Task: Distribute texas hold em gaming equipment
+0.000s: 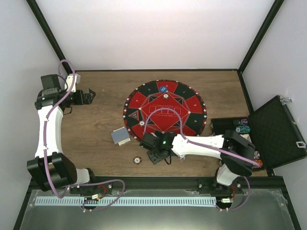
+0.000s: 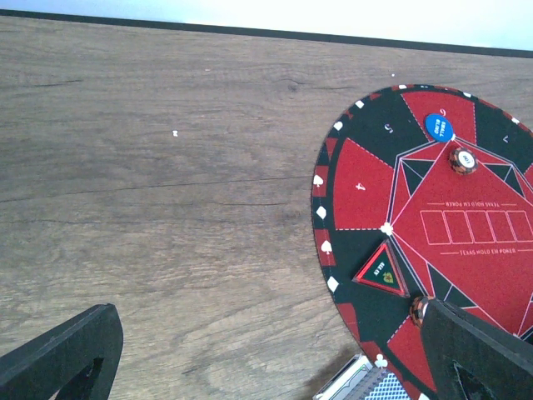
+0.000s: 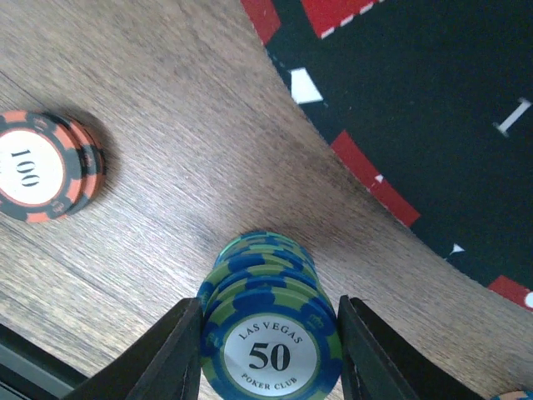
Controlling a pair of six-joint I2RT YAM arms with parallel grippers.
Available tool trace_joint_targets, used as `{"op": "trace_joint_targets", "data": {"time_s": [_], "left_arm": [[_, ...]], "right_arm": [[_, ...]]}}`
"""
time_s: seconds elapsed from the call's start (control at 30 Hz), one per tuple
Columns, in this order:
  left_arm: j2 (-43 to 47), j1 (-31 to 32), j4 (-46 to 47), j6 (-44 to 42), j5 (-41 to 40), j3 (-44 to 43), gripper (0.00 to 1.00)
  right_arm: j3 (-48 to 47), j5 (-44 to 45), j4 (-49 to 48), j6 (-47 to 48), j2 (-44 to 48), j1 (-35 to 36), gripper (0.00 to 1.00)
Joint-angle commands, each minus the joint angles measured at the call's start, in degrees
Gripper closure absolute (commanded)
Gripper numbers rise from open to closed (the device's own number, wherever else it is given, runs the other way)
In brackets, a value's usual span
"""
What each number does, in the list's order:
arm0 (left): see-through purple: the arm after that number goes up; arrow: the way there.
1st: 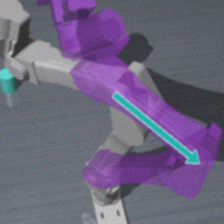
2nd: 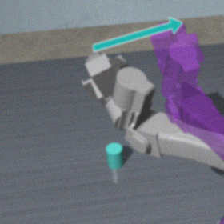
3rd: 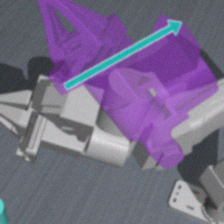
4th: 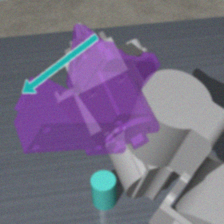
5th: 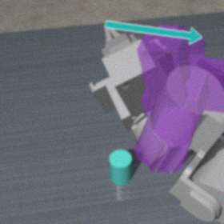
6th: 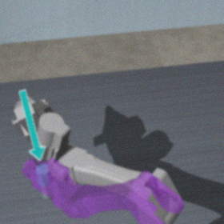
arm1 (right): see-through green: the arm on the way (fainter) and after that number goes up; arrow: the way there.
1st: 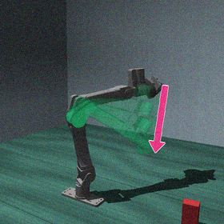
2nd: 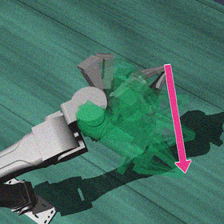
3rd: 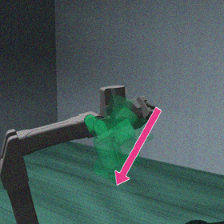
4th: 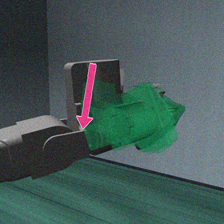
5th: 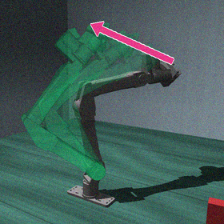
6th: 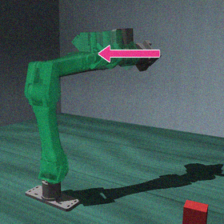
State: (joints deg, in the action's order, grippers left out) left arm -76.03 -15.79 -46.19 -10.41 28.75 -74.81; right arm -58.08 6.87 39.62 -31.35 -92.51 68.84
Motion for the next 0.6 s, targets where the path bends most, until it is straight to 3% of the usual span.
{"op": "trace_joint_targets", "data": {"time_s": [0.0, 0.33, 0.57], "left_arm": [[0.10, -0.21, -0.26, 0.78, 0.34, -1.04, 0.00], [0.27, -0.22, -0.20, 0.90, 0.02, -1.07, 0.00], [0.44, -0.21, -0.47, 0.68, -0.28, -1.22, 0.00]], "right_arm": [[-5.65, 3.03, 3.08, 0.17, 0.28, 0.42, 0.82], [-17.29, 3.29, -0.28, 5.72, -7.42, -5.37, 0.87], [-27.09, 1.39, -4.12, 10.12, -19.61, -10.94, 0.87]]}}
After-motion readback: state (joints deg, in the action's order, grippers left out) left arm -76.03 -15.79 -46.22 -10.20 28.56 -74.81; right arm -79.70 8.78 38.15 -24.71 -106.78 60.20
